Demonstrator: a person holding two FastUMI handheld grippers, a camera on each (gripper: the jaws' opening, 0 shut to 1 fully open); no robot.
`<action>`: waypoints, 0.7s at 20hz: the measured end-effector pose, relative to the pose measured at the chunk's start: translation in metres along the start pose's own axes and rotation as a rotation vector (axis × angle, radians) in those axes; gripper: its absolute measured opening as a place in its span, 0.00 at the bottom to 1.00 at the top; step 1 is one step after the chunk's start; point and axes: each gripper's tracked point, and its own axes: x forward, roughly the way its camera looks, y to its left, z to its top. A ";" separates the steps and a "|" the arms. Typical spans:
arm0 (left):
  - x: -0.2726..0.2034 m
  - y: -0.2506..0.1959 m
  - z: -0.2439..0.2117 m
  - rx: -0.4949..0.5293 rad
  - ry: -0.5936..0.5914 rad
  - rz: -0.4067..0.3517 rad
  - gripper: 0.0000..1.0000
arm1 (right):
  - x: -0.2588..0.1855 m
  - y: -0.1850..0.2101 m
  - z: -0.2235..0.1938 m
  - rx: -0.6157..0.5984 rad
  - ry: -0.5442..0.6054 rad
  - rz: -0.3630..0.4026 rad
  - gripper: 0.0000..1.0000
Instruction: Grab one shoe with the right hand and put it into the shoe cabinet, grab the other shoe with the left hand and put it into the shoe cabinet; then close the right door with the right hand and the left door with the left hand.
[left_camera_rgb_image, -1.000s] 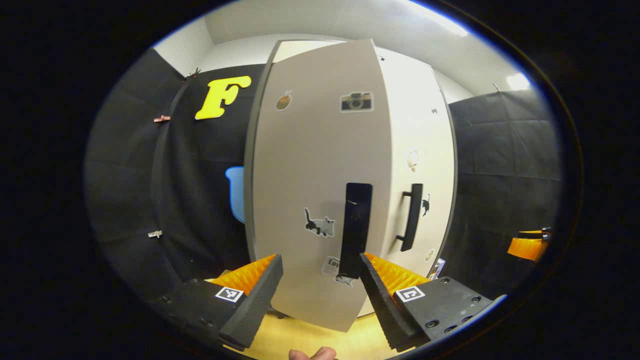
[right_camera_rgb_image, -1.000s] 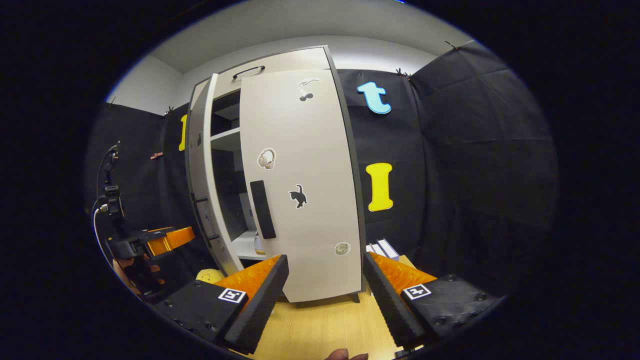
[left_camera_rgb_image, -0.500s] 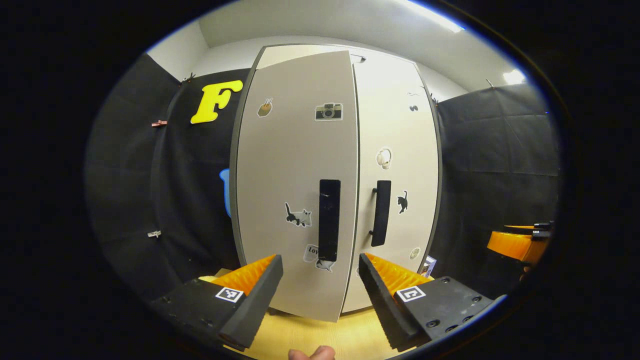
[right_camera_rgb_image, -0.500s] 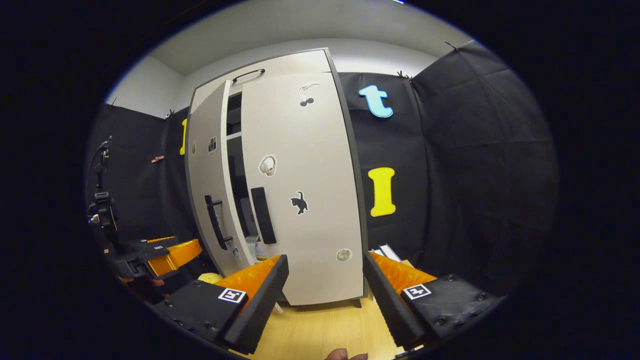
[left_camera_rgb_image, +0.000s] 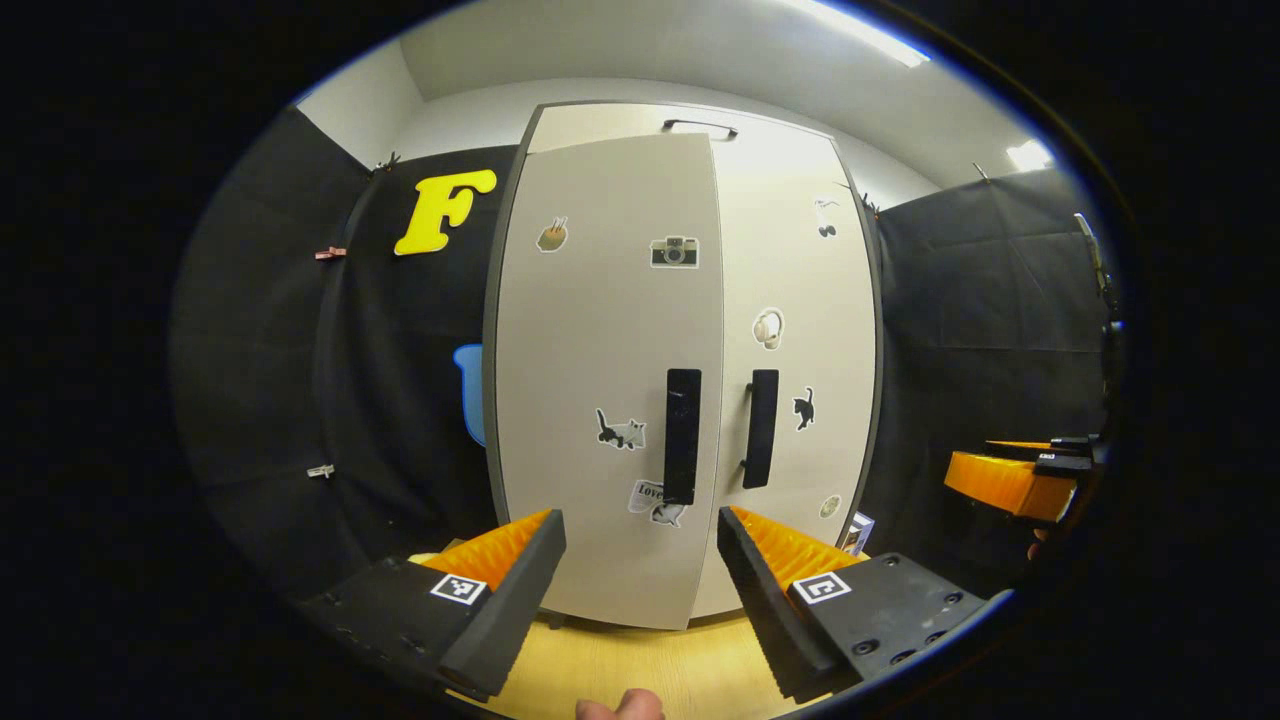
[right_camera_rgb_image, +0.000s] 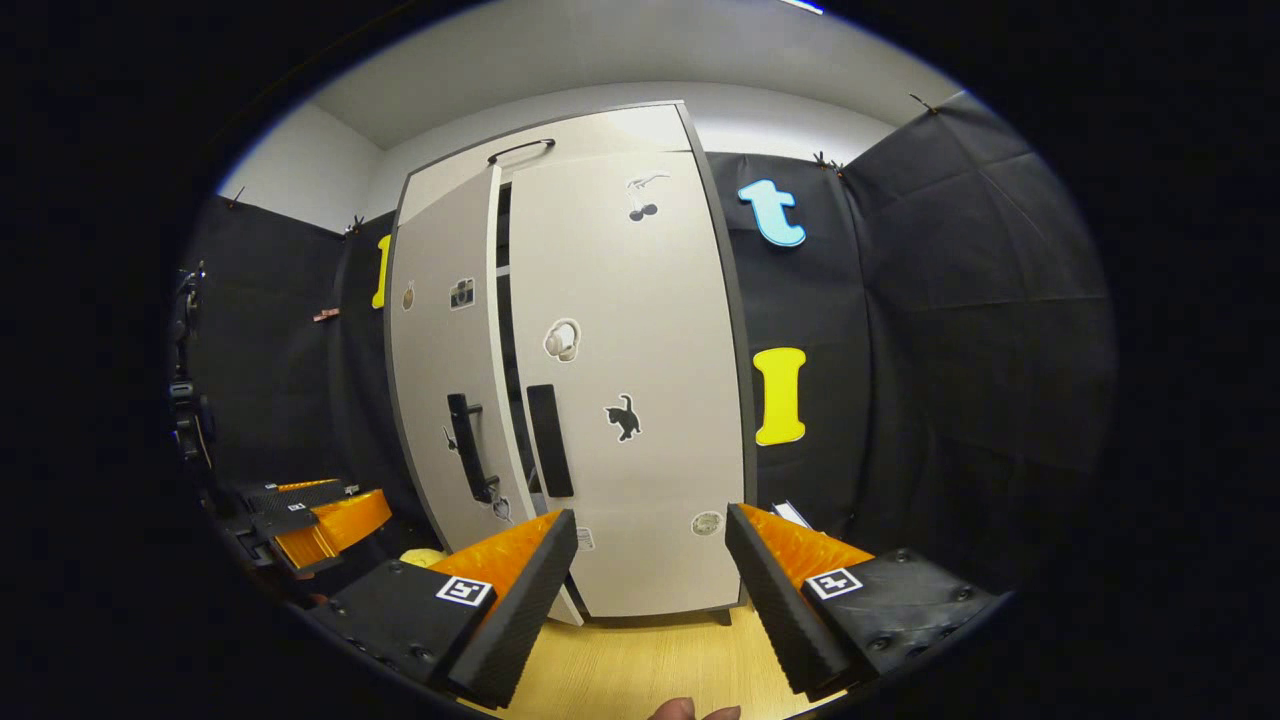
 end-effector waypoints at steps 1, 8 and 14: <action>-0.002 0.003 0.002 0.006 -0.007 0.005 0.95 | 0.000 0.002 0.001 -0.010 -0.008 -0.003 0.98; -0.007 0.012 0.005 0.042 -0.027 0.027 0.95 | 0.002 0.017 -0.001 -0.040 -0.024 0.007 0.98; -0.007 0.016 0.004 0.040 -0.024 0.031 0.95 | 0.008 0.015 -0.003 -0.023 -0.018 0.002 0.98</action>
